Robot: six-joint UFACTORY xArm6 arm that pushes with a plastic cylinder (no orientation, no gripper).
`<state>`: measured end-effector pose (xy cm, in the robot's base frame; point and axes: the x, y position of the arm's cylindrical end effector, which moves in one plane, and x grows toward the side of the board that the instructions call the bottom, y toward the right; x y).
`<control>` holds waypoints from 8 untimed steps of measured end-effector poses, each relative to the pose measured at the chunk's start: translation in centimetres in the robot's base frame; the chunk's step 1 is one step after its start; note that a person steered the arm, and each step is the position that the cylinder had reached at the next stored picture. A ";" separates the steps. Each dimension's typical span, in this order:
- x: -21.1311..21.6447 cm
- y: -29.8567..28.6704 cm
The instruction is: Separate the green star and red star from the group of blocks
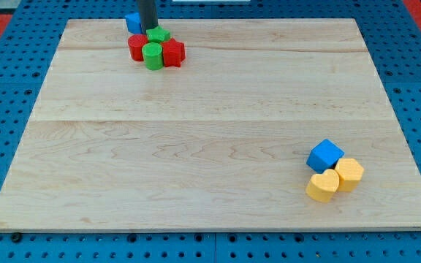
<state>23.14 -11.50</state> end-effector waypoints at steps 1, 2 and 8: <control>2.4 -1.0; 3.5 0.6; 9.0 10.0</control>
<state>32.09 -1.52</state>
